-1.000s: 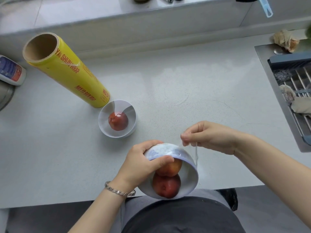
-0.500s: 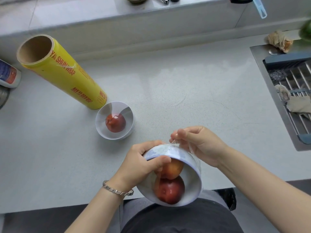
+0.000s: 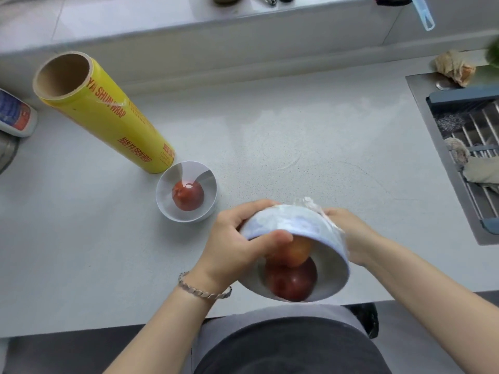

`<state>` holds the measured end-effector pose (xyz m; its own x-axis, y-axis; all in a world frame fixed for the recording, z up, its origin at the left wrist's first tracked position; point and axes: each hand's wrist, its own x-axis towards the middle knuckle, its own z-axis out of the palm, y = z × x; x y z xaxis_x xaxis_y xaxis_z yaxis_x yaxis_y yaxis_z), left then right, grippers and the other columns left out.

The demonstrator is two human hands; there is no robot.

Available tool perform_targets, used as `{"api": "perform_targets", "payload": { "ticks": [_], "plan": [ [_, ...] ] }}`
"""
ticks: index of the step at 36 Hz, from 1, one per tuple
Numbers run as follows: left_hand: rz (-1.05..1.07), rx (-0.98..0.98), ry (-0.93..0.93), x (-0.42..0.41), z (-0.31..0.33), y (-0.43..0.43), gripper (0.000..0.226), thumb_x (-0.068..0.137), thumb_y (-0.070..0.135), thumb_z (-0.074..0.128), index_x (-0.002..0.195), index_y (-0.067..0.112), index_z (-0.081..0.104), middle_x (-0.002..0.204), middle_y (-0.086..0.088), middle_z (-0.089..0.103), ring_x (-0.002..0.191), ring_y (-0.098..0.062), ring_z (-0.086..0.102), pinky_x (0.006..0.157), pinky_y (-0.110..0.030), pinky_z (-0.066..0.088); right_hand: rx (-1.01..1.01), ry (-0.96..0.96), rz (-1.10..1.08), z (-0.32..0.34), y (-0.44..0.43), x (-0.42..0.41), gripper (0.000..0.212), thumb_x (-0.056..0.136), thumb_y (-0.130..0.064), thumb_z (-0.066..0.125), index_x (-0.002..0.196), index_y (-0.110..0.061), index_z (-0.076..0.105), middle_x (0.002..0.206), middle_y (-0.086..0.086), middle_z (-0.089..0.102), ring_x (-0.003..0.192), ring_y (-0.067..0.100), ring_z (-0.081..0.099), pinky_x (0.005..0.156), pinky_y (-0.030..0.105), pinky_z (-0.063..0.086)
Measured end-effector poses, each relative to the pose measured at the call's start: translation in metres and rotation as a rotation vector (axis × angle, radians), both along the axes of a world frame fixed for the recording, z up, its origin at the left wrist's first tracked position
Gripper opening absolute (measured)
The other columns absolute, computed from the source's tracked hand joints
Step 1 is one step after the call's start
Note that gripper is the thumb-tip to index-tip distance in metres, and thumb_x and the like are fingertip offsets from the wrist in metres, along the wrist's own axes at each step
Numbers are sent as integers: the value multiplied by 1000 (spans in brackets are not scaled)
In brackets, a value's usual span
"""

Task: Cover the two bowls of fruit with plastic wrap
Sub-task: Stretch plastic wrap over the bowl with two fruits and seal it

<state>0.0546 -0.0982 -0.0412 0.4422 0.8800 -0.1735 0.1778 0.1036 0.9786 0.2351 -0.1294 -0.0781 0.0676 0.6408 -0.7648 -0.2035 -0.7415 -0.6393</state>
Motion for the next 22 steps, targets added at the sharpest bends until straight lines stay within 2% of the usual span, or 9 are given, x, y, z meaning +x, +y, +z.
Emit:
{"api": "perform_targets", "payload": {
  "ticks": [1,3,6,10,12,15,18,22],
  "plan": [
    [-8,8,35,-1,-2,2,36,47,46,72,82,37,67,81,26,70,82,5,64,76,-11,48,29,44,-3,5,3,4,30,93,-16,51,67,-9,65,57,3,65,56,15,59,51,17,49],
    [-14,20,90,-4,-7,5,37,46,48,72,82,39,65,81,30,68,80,9,63,75,-7,46,85,102,19,13,6,14,30,92,-25,51,76,-7,69,71,3,72,65,13,67,62,19,53],
    [-4,37,156,-10,-13,7,40,45,50,72,82,39,64,83,31,68,82,9,63,76,-7,45,159,13,161,24,10,18,35,88,-36,52,86,-6,71,86,5,74,80,13,69,76,23,55],
    [-9,50,200,-15,-17,5,42,45,52,72,83,39,64,84,31,68,82,8,63,76,-8,45,196,-51,326,31,13,8,53,62,-55,61,87,-10,73,92,5,73,86,13,66,80,26,52],
    [-18,45,205,-16,-18,3,43,45,52,72,84,39,64,85,31,68,83,8,63,76,-8,45,189,-73,347,30,14,4,45,61,-51,66,81,-11,74,87,3,72,82,11,64,78,26,51],
    [-29,49,220,-18,-20,2,43,45,52,72,85,39,64,86,32,67,84,9,62,77,-7,45,191,-87,325,28,15,-1,20,77,-33,68,70,-15,69,75,-1,69,73,6,63,73,23,49],
    [-44,53,229,-20,-21,1,44,45,52,73,86,40,63,87,34,67,84,11,62,77,-6,44,217,-155,317,26,17,-6,18,85,-27,62,72,-16,66,68,-8,67,62,-1,60,61,13,46],
    [-67,44,229,-22,-22,-2,42,45,52,74,84,40,64,87,31,68,84,8,63,78,-8,46,194,-152,287,30,19,-6,23,91,-32,53,75,-17,59,79,-3,69,65,3,61,62,18,46]
  ]
}}
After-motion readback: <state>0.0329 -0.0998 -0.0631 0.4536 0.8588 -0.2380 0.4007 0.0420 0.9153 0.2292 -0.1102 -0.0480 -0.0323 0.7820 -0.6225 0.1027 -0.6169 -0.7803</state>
